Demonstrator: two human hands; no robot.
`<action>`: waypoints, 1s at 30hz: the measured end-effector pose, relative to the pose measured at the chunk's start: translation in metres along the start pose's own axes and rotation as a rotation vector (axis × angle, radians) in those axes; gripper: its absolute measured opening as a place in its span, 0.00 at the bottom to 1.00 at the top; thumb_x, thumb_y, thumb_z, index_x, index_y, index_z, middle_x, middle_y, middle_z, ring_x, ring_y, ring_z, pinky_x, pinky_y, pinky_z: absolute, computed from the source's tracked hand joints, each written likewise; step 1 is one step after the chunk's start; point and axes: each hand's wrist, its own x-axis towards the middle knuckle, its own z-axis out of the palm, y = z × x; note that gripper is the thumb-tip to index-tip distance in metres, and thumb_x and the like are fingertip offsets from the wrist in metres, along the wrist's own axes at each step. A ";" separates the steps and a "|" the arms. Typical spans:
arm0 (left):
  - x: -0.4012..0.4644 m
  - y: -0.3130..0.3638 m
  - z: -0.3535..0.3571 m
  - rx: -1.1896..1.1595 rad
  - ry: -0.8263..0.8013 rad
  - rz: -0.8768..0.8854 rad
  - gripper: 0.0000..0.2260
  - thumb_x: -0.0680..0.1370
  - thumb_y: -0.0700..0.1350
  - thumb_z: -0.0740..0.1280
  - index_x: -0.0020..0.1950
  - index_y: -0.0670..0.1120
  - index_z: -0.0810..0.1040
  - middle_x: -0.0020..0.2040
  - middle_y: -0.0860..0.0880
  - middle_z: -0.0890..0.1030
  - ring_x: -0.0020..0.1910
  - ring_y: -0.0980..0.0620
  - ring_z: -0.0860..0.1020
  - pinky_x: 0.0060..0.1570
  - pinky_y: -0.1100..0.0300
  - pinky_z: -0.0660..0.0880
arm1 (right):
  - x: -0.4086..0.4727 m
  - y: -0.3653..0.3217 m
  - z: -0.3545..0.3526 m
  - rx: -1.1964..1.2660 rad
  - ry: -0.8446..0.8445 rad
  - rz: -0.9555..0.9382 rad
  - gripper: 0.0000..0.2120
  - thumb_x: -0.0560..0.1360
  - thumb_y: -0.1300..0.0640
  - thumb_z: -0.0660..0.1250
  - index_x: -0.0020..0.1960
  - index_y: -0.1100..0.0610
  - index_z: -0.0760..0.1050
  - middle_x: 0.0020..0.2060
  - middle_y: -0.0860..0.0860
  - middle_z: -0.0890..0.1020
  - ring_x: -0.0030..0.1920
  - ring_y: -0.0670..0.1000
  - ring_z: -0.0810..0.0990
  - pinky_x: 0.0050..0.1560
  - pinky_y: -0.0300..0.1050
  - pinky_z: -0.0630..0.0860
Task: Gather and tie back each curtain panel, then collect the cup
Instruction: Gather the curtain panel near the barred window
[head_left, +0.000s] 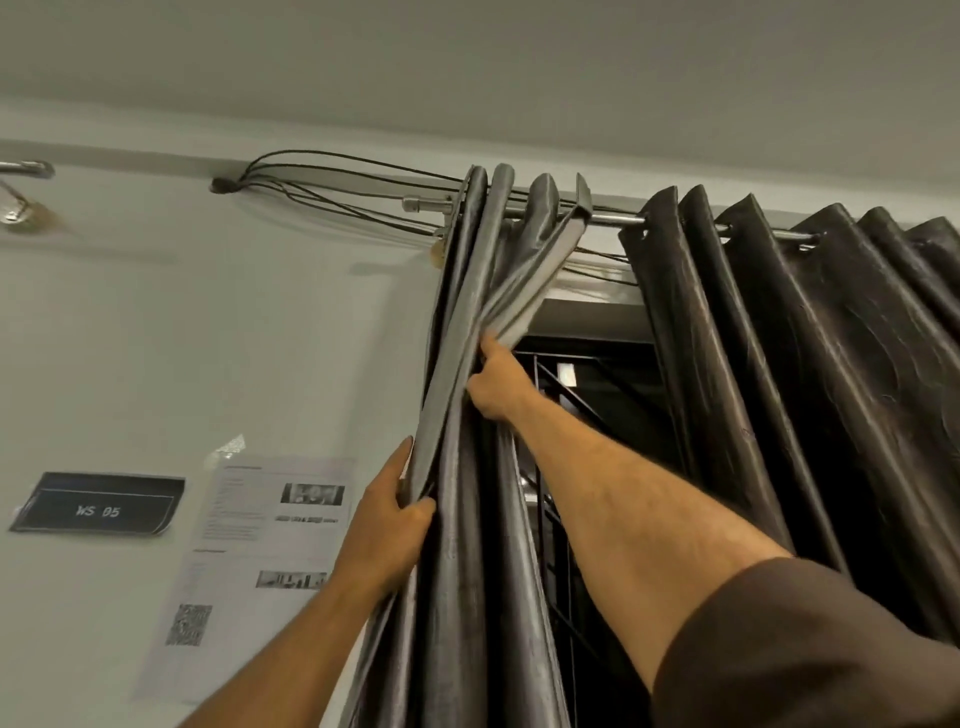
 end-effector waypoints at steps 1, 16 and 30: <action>0.003 0.001 -0.003 -0.004 0.004 0.015 0.31 0.80 0.37 0.64 0.77 0.64 0.67 0.64 0.54 0.81 0.60 0.53 0.81 0.64 0.48 0.78 | 0.002 -0.009 0.008 -0.011 -0.019 -0.023 0.33 0.81 0.63 0.66 0.82 0.55 0.58 0.71 0.61 0.74 0.70 0.63 0.74 0.73 0.52 0.70; -0.001 0.001 0.010 0.014 0.054 0.011 0.24 0.82 0.37 0.62 0.76 0.54 0.69 0.57 0.54 0.82 0.51 0.60 0.81 0.47 0.67 0.77 | -0.047 0.013 0.039 0.109 -0.128 -0.013 0.48 0.81 0.65 0.66 0.83 0.45 0.34 0.68 0.57 0.75 0.57 0.54 0.77 0.58 0.42 0.75; -0.143 -0.038 0.032 -0.152 -0.226 -0.367 0.17 0.83 0.50 0.55 0.50 0.47 0.83 0.52 0.51 0.86 0.54 0.54 0.82 0.46 0.56 0.80 | -0.256 0.103 0.060 0.423 -0.044 0.304 0.45 0.74 0.32 0.70 0.81 0.47 0.54 0.75 0.45 0.71 0.71 0.49 0.73 0.74 0.55 0.70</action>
